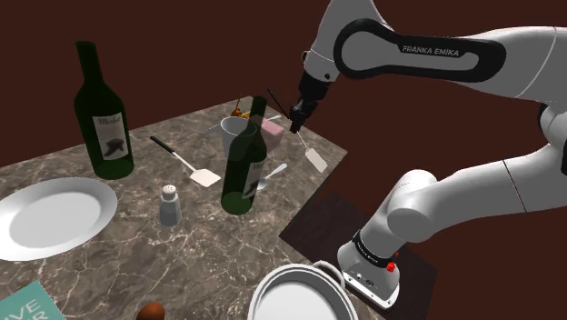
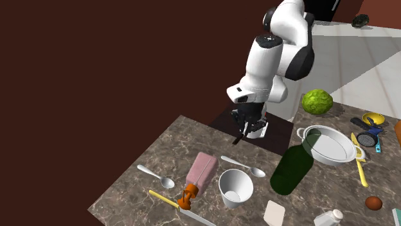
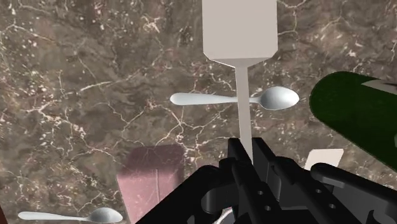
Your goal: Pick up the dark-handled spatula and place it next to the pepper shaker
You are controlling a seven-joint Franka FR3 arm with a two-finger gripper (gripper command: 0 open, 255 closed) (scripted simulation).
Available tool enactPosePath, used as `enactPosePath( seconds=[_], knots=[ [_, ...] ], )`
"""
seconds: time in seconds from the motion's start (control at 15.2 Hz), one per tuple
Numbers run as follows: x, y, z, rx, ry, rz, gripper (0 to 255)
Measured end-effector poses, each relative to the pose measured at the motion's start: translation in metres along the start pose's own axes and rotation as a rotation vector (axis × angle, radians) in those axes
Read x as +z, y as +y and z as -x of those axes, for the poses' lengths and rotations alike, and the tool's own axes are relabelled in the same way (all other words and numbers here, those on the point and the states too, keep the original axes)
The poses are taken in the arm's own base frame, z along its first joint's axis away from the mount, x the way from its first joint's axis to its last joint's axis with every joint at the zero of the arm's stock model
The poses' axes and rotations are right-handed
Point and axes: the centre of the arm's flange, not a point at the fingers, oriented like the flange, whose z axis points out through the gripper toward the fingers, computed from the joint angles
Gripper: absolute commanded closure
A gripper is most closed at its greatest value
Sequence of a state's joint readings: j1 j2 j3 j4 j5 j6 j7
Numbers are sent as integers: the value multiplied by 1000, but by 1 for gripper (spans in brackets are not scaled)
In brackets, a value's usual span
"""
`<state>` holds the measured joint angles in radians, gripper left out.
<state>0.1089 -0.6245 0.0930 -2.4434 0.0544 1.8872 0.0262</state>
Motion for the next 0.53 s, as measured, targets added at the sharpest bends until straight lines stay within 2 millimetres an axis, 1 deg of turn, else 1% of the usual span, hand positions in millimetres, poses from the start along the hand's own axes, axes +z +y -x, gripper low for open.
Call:
enactPosePath(
  seconds=[0.07,0.13,0.46,0.53],
  knots=[
    [-1,-10,-1,0,0,0,255],
    [1,-24,0,0,0,0,255],
    [3,-91,10,0,0,0,255],
    [1,-104,9,0,0,0,255]
  ],
)
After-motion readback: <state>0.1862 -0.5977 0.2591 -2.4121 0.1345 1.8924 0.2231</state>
